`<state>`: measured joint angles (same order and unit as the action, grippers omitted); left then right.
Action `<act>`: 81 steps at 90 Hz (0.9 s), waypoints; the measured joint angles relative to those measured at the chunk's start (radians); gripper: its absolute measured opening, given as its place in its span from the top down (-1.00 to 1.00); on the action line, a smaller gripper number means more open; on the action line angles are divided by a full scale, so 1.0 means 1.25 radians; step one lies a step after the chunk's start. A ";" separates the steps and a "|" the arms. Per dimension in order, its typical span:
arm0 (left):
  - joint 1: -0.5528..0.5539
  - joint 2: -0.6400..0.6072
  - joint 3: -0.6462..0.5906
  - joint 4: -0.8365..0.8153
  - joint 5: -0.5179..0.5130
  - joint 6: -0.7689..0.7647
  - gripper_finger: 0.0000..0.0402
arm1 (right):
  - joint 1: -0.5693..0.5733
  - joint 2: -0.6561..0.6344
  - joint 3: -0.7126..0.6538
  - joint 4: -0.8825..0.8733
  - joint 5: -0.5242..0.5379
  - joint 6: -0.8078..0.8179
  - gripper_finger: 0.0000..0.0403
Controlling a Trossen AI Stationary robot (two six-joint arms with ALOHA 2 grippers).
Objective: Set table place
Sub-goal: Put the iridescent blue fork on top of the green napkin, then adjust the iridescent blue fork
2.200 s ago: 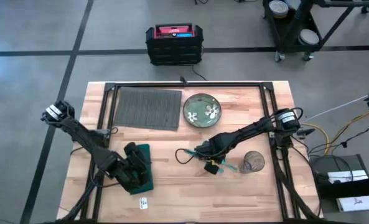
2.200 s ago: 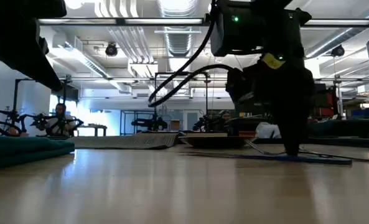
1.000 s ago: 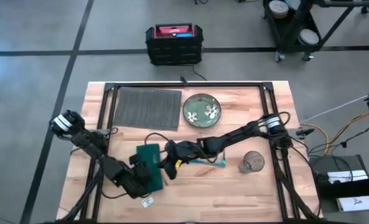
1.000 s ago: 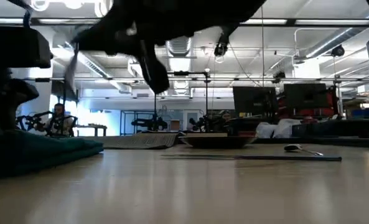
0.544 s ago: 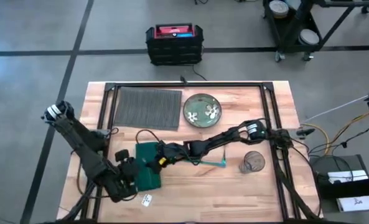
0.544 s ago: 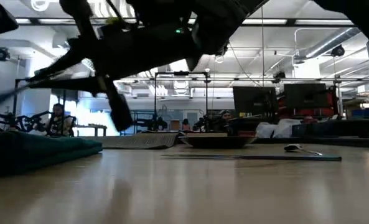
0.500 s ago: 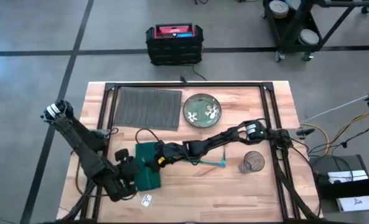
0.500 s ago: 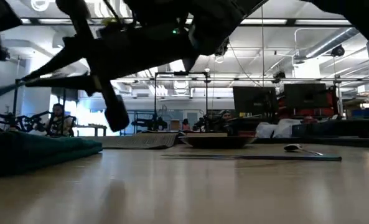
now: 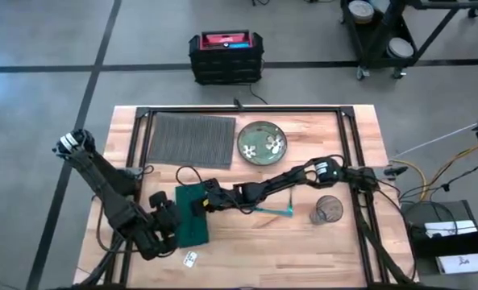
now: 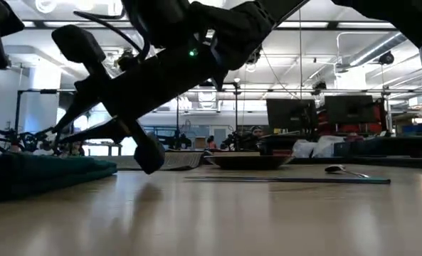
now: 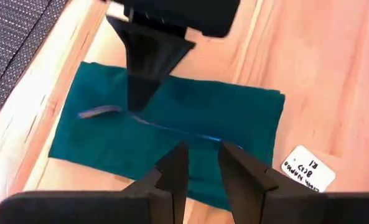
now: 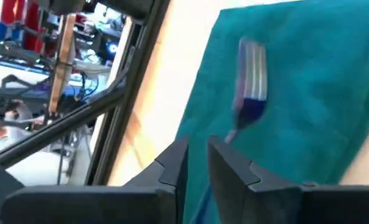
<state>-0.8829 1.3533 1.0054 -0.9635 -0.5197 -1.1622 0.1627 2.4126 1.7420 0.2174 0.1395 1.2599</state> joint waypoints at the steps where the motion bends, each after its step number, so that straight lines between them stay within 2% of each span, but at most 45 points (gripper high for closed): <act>1: 0.000 0.000 0.000 -0.001 0.000 0.000 0.63 | 0.000 0.000 0.000 -0.001 0.000 0.000 0.72; 18: 0.000 0.001 0.000 -0.001 0.003 0.000 0.63 | -0.001 -0.002 0.000 -0.009 -0.018 -0.076 0.56; 32: 0.000 0.001 -0.002 0.004 0.002 -0.002 0.63 | -0.021 -0.033 -0.001 -0.069 -0.161 -0.233 0.44; 38: 0.000 0.001 -0.015 0.011 -0.011 -0.004 0.63 | -0.028 -0.068 -0.001 -0.127 -0.230 -0.324 0.39; 43: 0.000 0.001 -0.033 0.015 -0.027 -0.005 0.63 | -0.030 -0.105 0.000 -0.193 -0.253 -0.397 0.37; 50: 0.000 0.001 -0.069 0.045 -0.036 -0.006 0.63 | -0.024 -0.152 0.000 -0.276 -0.243 -0.536 0.35; 56: 0.000 0.001 -0.109 0.073 -0.036 -0.015 0.63 | -0.014 -0.179 0.000 -0.301 -0.200 -0.651 0.34; 67: -0.004 0.003 -0.208 0.182 -0.035 -0.033 0.63 | 0.000 -0.184 -0.001 -0.265 -0.135 -0.789 0.40; 81: -0.002 0.008 -0.331 0.354 -0.056 -0.044 0.63 | 0.002 -0.117 -0.001 -0.158 -0.088 -0.862 0.53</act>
<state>-0.8854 1.3630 0.5915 -0.5205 -0.5892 -1.2177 0.1648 2.2661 1.7403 0.0201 0.0294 0.1828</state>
